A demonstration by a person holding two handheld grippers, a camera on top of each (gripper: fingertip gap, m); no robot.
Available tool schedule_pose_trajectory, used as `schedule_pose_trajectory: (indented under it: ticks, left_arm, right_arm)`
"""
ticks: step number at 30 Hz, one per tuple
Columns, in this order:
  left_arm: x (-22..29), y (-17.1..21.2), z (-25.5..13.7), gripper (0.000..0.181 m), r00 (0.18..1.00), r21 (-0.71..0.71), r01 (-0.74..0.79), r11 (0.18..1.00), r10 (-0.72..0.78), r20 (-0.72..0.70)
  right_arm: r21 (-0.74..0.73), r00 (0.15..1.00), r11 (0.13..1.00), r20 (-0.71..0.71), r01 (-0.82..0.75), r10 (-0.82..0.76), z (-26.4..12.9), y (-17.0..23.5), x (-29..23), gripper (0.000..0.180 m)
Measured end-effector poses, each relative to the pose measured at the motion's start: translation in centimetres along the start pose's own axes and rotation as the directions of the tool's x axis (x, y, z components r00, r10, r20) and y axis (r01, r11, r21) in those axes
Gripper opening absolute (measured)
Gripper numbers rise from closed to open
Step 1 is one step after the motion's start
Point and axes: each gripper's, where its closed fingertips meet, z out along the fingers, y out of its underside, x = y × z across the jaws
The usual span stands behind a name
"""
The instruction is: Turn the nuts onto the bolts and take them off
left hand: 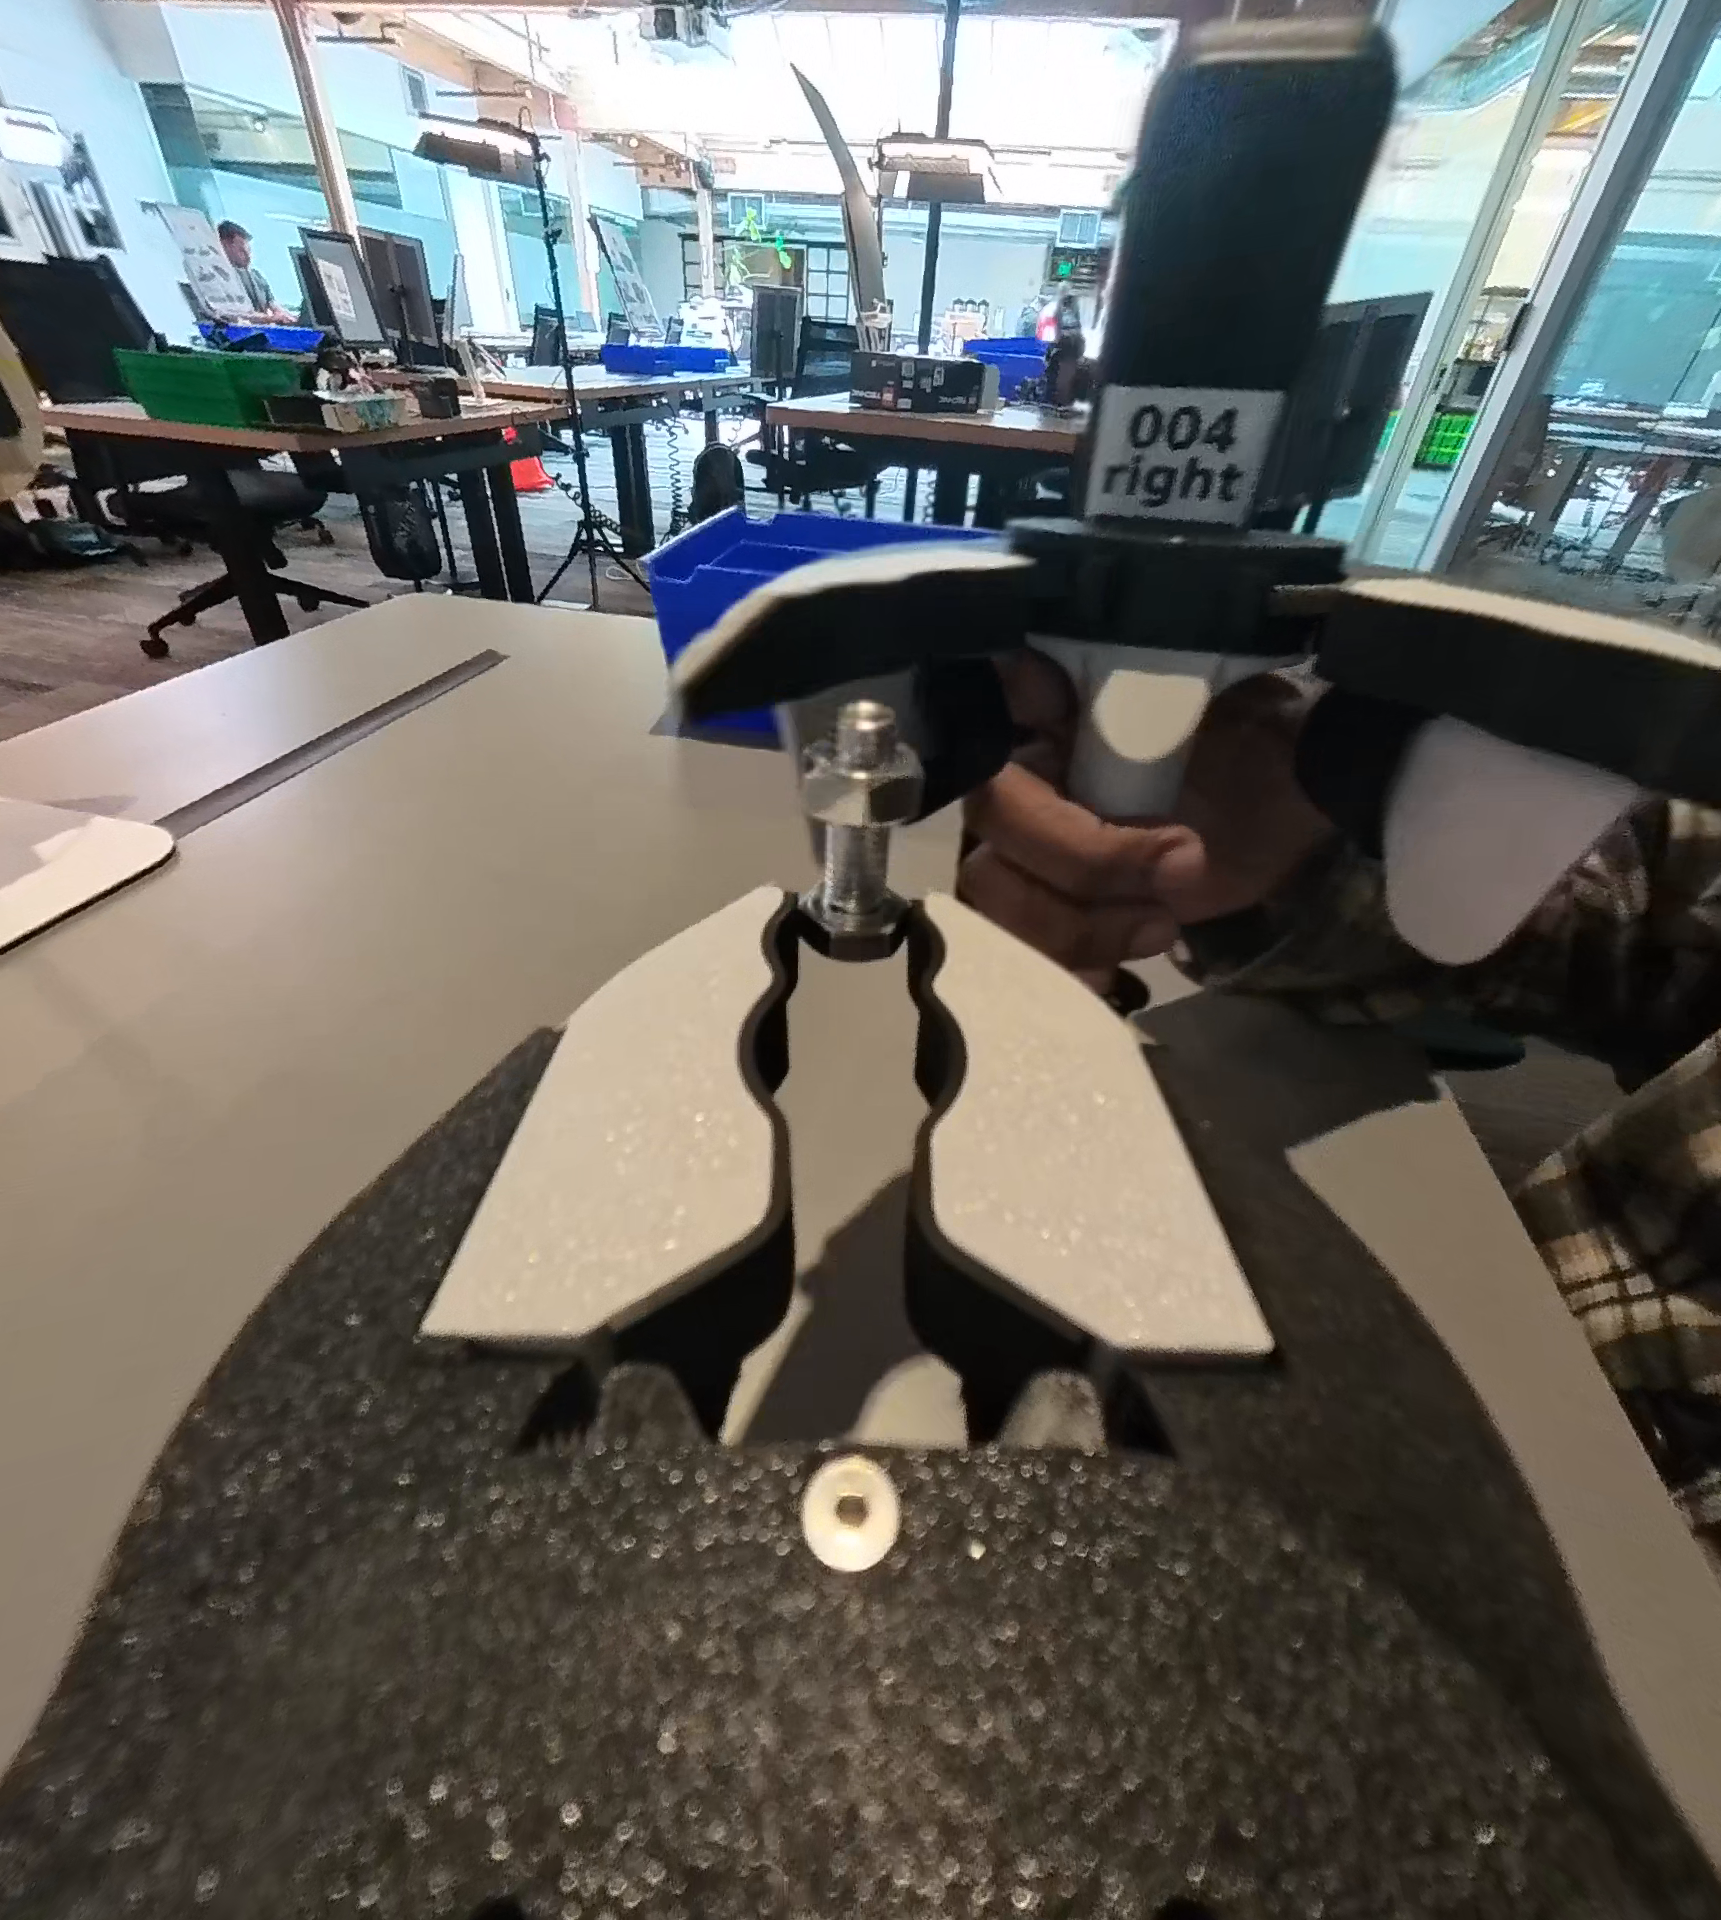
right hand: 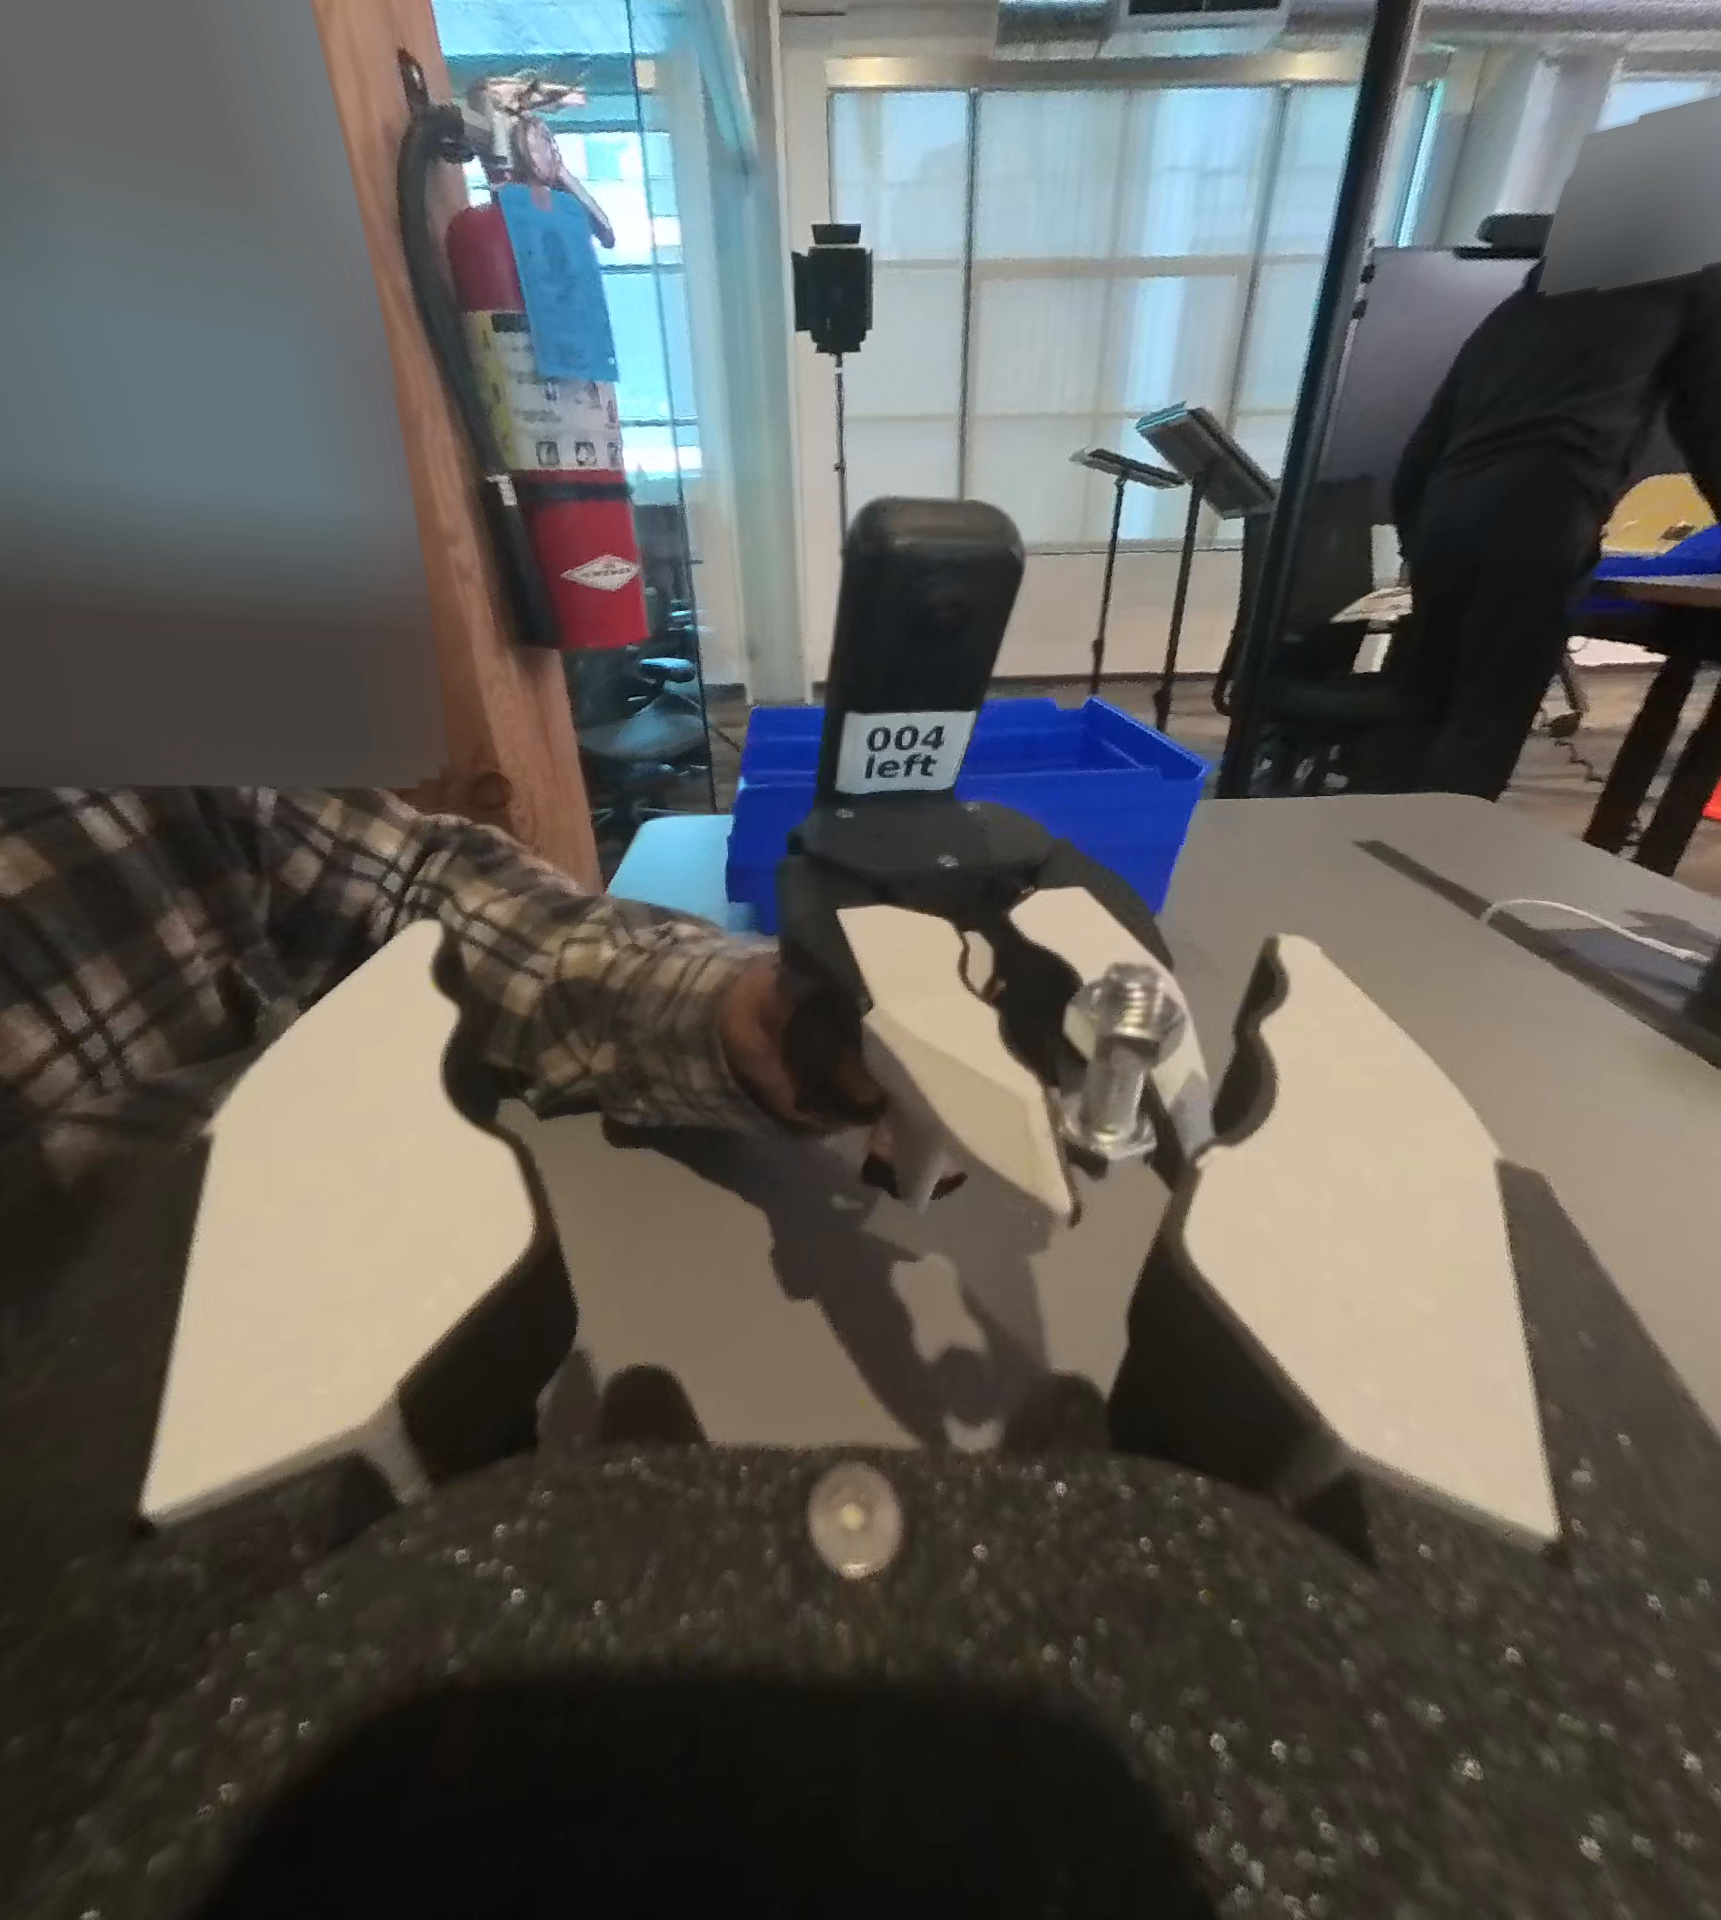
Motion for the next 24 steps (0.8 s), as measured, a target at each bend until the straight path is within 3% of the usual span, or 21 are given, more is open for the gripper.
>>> schedule_pose_trajectory:
  ticks: [3, 5, 9, 17, 24]
  left_arm:
    - [0.1, -0.3, 0.0, 0.019, 1.0, 0.008, -0.01, 1.0, 0.01, 0.004]
    - [0.0, -0.1, 0.0, 0.019, 1.0, -0.001, -0.007, 1.0, 0.007, 0.003]
    - [-0.5, 0.1, -0.1, 0.019, 1.0, -0.003, 0.014, 1.0, -0.014, 0.015]
    - [-0.3, -0.3, -0.1, 0.019, 1.0, 0.008, 0.006, 1.0, -0.006, 0.021]
    - [-0.5, 0.1, -0.2, 0.019, 1.0, -0.003, 0.023, 1.0, -0.023, 0.01]
  right_arm:
    - [-0.02, 0.996, 0.999, 0.08, -0.044, 0.045, 1.1, 0.5, -0.7, 0.136]
    - [-0.039, 0.999, 0.999, 0.047, -0.022, 0.024, 0.7, 1.0, -0.9, 0.141]
    - [-0.005, 1.0, 1.0, 0.001, -0.022, 0.022, -1.1, 0.8, -1.5, 0.133]
    - [-0.029, 0.999, 0.999, 0.039, -0.019, 0.021, 1.0, 0.8, -0.8, 0.139]
    - [-0.046, 0.998, 0.998, -0.04, 0.049, -0.051, -0.8, 0.5, -0.8, 0.133]
